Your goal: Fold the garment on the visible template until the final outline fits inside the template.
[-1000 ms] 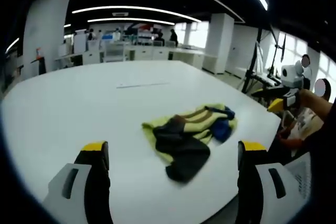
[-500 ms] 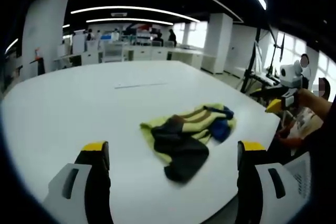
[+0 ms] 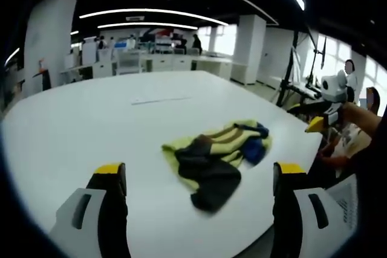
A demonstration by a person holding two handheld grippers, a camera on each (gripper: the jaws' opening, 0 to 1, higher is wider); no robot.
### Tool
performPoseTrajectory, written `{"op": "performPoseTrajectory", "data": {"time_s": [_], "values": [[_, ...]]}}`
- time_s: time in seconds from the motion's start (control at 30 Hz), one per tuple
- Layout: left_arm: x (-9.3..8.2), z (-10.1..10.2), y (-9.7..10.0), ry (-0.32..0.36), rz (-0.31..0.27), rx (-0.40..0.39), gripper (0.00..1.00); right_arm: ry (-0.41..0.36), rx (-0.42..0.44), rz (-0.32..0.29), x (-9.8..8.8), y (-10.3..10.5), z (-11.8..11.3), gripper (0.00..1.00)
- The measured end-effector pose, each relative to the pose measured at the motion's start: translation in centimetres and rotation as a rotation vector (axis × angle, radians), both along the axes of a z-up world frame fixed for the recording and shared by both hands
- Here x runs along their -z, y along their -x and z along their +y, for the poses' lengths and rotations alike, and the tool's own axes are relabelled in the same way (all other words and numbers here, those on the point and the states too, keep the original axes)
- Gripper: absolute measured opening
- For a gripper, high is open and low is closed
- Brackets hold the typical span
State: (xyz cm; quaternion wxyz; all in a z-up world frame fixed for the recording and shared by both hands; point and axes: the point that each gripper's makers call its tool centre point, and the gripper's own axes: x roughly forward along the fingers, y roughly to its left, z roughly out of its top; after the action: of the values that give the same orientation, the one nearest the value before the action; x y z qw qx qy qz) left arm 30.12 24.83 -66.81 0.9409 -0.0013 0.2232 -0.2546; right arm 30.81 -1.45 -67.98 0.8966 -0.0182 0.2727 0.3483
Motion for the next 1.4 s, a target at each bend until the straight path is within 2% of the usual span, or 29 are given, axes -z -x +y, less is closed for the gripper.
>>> {"op": "performPoseTrajectory", "data": {"time_s": [0.33, 0.77, 0.97, 1.1, 1.4], "values": [[0.1, -0.1, 0.1, -0.006, 0.009, 0.012, 0.94, -0.005, -0.014, -0.001, 0.0, -0.2, 0.4, 0.91], [0.6, -0.9, -0.7, -0.017, 0.026, 0.052, 0.89, 0.009, -0.052, 0.027, 1.1, -0.7, 1.1, 0.82], [0.9, -1.0, -1.5, 0.004, 0.040, 0.057, 0.84, 0.027, -0.062, 0.030, 1.7, -1.4, 1.1, 0.74], [1.0, -1.1, -2.1, 0.030, 0.047, 0.057, 0.76, 0.043, -0.068, 0.039, 2.2, -2.2, 1.0, 0.65], [2.5, -1.3, -3.9, 0.034, 0.088, 0.054, 0.63, 0.067, -0.055, 0.048, 3.2, -4.4, 0.5, 0.53]]}}
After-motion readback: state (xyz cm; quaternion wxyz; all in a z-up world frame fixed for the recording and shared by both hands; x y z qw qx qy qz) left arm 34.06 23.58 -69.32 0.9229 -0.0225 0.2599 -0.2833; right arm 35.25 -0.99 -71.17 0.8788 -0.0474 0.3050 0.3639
